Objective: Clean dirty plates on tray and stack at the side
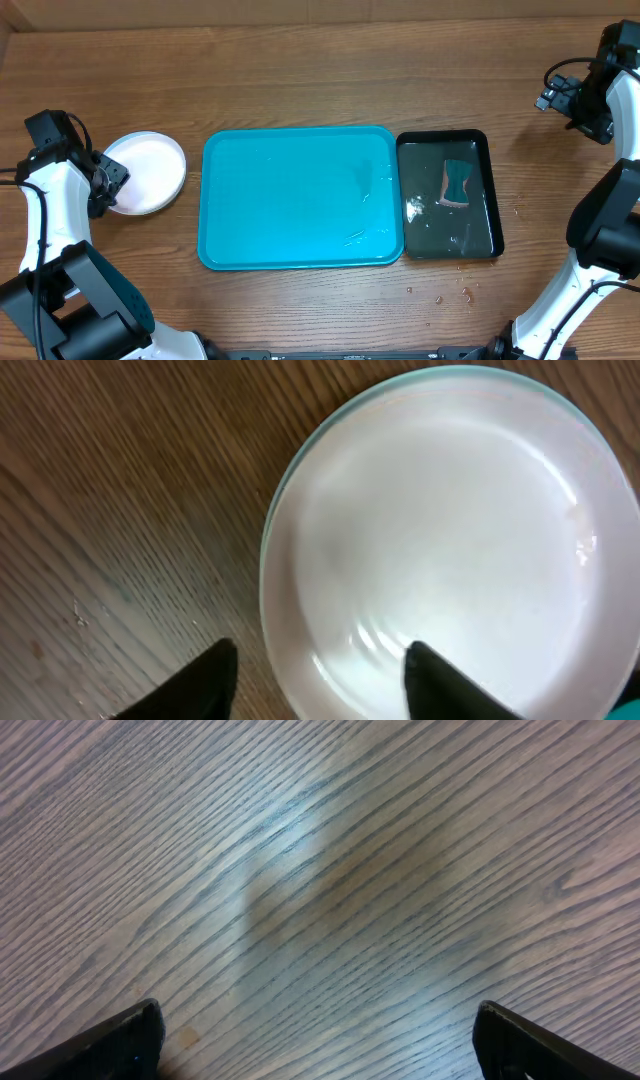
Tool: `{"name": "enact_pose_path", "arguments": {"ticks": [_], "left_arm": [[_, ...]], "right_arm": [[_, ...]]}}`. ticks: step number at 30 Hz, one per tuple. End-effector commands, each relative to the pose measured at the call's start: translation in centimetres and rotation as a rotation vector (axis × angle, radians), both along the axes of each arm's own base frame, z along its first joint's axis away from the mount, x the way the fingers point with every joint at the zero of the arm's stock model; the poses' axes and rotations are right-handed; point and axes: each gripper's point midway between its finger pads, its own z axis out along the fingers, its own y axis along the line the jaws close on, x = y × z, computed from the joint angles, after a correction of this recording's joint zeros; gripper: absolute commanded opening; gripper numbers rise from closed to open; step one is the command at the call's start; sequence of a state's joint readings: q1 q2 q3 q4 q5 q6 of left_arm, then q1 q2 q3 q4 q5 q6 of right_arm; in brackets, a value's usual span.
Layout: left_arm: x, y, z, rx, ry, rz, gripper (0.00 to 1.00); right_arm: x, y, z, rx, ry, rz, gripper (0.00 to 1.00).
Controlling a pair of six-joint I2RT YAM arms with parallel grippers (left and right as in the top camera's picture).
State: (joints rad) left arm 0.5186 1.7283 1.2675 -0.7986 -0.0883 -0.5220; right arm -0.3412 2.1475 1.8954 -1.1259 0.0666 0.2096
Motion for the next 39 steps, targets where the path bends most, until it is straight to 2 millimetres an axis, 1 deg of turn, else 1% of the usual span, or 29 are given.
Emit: {"name": "enact_pose_path", "arguments": {"ticks": [1,2,6,10,11,12,13,19,39], "left_arm": [[0.6,-1.0,0.5,-0.027,-0.031,-0.067,0.65],[1.0,-1.4,0.5,-0.048,-0.044,-0.1,0.68],[2.7,-4.0,0.9,-0.145,-0.133,-0.277,0.74],[3.8,-6.0,1.3,-0.215,-0.19,-0.351,0.8],[3.9,-6.3,1.4,-0.222,-0.194,-0.359,0.84],[4.0,-6.7,1.4,-0.228,-0.197,-0.367,0.98],[4.1,-7.0,1.4,-0.231,-0.198,-0.375,1.0],[4.5,-8.1,1.4,-0.236,-0.195,-0.402,1.0],[4.5,-8.1,1.4,-0.235,-0.195,-0.403,1.0]], "right_arm": [[0.3,-0.2,1.6,-0.015,-0.04,-0.009,1.0],[0.3,-0.2,1.6,-0.015,-0.04,-0.009,1.0],[0.3,-0.2,1.6,-0.015,-0.04,-0.01,1.0],[0.3,-0.2,1.6,-0.015,-0.04,-0.009,1.0],[0.3,-0.2,1.6,-0.015,-0.04,-0.009,1.0],[0.3,-0.2,1.6,-0.015,-0.04,-0.009,1.0],[0.3,-0.2,1.6,-0.015,-0.04,-0.009,1.0],[0.3,-0.2,1.6,-0.015,-0.04,-0.009,1.0],[0.3,-0.2,1.6,-0.015,-0.04,-0.009,1.0]]}}
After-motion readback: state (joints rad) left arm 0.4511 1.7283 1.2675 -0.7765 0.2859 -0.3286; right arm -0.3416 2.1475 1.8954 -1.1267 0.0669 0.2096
